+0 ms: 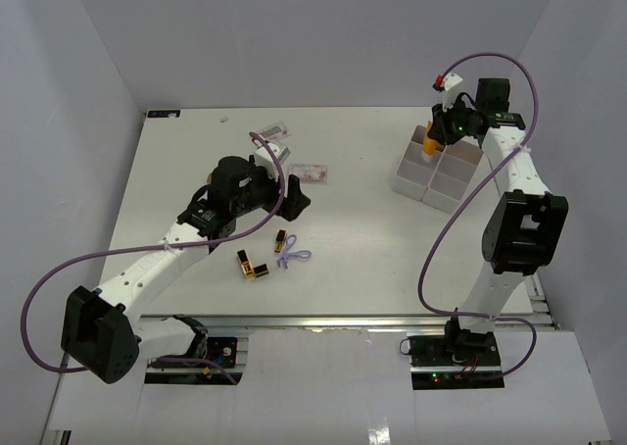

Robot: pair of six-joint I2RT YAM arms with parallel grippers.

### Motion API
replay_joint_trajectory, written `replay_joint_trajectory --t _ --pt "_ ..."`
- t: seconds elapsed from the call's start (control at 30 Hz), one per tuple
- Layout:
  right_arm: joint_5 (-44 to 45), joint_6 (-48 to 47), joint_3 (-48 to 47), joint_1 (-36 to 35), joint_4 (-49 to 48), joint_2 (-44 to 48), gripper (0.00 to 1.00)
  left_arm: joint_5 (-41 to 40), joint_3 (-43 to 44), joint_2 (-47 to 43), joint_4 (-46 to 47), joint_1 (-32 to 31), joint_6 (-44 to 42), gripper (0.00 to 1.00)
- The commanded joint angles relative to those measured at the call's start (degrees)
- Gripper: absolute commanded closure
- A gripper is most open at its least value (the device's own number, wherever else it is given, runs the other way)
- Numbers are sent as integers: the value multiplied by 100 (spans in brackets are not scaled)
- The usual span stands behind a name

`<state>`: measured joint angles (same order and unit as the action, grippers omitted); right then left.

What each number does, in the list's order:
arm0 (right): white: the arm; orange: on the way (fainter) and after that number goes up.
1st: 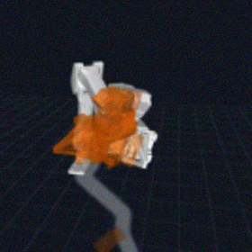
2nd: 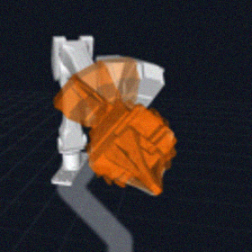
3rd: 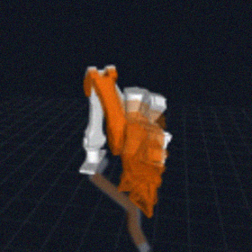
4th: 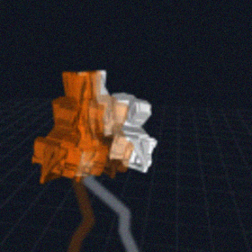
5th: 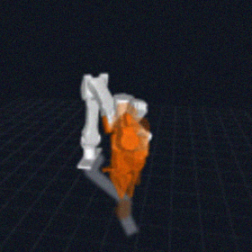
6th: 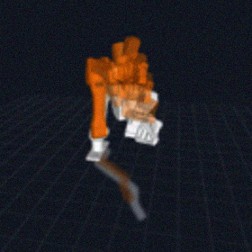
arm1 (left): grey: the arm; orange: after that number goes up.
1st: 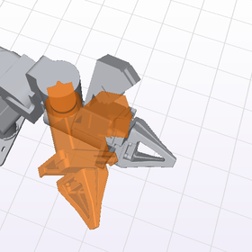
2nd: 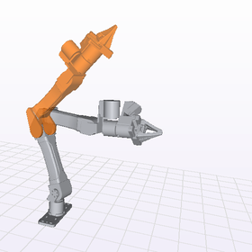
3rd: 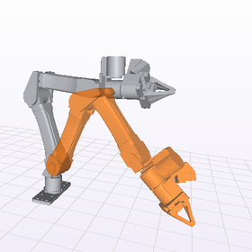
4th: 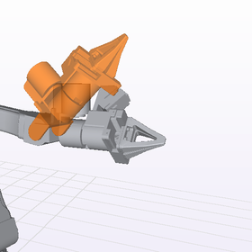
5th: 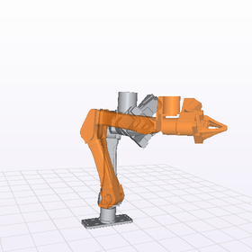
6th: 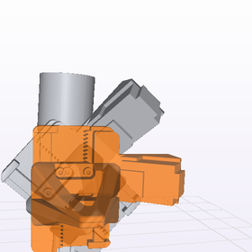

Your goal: Organize the makeup

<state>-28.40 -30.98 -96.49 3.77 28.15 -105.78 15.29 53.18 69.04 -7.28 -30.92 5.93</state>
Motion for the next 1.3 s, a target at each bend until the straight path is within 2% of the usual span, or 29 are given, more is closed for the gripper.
replay_joint_trajectory --t 0.0,0.3,0.4,0.47,0.5,0.63,0.73,0.9,1.03,1.27 --pt "39 9 -54 10 -303 -65 69 -17 -22 -176 95 19 -43 2" --pt "215 -38 295 1 -495 22 60 3 -44 -122 104 51 -30 2" --pt "-57 97 557 10 -488 458 59 16 -58 -105 109 66 -20 2" --pt "-535 204 706 1 -334 854 57 52 -70 -85 121 85 4 2" --pt "-1054 177 863 8 -197 997 57 111 -70 -48 121 108 27 2" --pt "-2606 172 1685 -12 411 1906 53 329 -56 154 140 185 277 2" --pt "-3439 4 2499 -25 607 2504 49 375 35 475 -53 239 516 2" --pt "-3935 -129 3496 -30 595 3078 45 -21 314 1116 -786 318 1159 4" --pt "-3695 23 4269 -17 11 3589 38 -613 264 1279 -1249 355 1620 3" --pt "-3502 221 4427 17 -216 3996 37 -2012 356 1469 -2094 458 2473 2"
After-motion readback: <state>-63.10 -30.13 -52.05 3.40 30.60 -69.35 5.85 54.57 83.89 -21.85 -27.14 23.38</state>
